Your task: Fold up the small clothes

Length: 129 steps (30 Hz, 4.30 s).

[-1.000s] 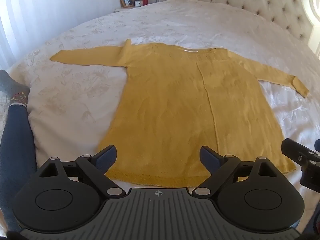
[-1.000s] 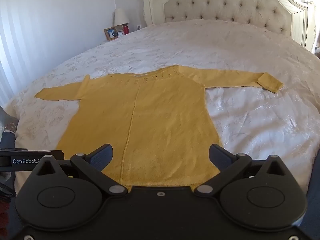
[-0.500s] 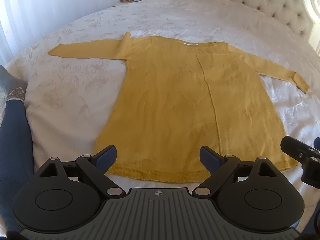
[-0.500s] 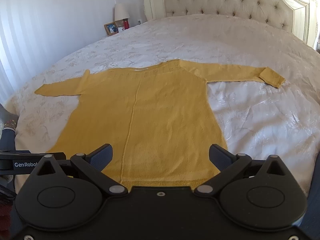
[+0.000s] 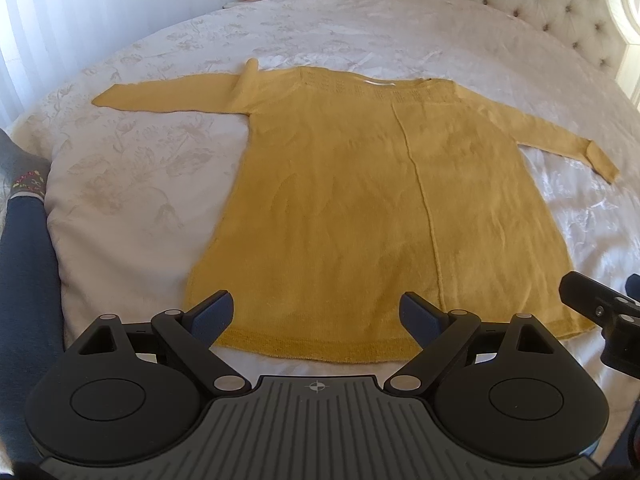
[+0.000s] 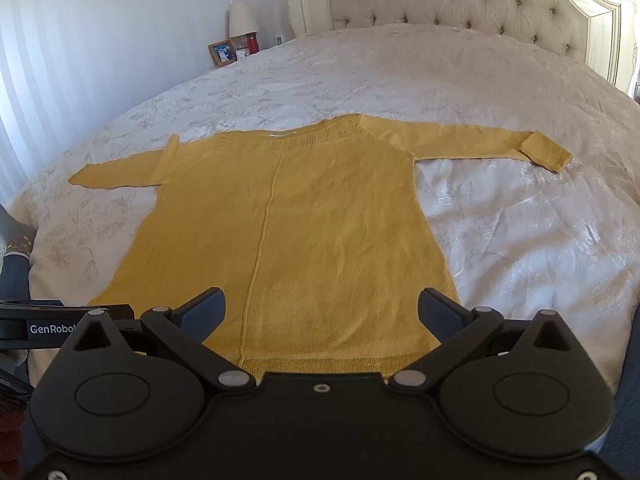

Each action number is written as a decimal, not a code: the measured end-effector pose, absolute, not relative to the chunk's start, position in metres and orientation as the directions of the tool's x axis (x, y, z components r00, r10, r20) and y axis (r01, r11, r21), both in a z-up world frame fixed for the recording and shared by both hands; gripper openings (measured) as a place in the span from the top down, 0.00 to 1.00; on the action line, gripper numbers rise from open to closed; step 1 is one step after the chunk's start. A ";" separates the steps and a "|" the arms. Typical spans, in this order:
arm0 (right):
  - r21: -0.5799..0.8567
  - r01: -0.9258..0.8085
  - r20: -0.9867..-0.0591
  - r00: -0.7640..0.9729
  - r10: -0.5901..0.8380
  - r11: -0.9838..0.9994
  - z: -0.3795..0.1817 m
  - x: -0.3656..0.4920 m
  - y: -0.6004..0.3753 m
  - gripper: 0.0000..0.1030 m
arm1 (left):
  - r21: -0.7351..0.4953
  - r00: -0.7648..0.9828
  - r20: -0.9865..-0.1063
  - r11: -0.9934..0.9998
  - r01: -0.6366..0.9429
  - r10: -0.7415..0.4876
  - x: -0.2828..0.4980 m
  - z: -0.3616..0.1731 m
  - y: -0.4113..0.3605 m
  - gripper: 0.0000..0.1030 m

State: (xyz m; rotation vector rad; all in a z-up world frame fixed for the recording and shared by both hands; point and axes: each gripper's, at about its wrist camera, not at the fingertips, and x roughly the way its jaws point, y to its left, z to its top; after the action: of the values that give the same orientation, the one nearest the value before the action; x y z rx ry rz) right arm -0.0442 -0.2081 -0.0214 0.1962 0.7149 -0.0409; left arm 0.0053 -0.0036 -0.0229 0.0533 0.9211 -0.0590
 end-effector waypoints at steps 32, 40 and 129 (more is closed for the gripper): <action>0.164 0.105 -0.682 0.731 0.035 0.981 -0.025 -0.038 -0.203 0.01 | -0.011 0.582 -0.811 0.995 0.096 -0.065 0.010 -0.031 -0.003 0.12; 0.174 0.121 -0.707 0.706 0.039 0.977 -0.035 -0.031 -0.207 0.01 | -0.020 0.586 -0.806 0.994 0.110 -0.081 0.013 -0.038 -0.002 0.12; 0.255 -0.210 -0.687 0.647 0.329 0.944 -0.007 0.378 -0.141 0.63 | -0.030 0.726 -0.667 0.980 0.199 -0.167 0.199 -0.080 0.079 0.12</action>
State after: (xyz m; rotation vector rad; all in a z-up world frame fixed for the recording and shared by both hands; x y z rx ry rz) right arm 0.3784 -0.1406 -0.0073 0.1571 0.8113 0.3081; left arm 0.1991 0.0794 -0.0803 0.0450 0.7314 -0.2020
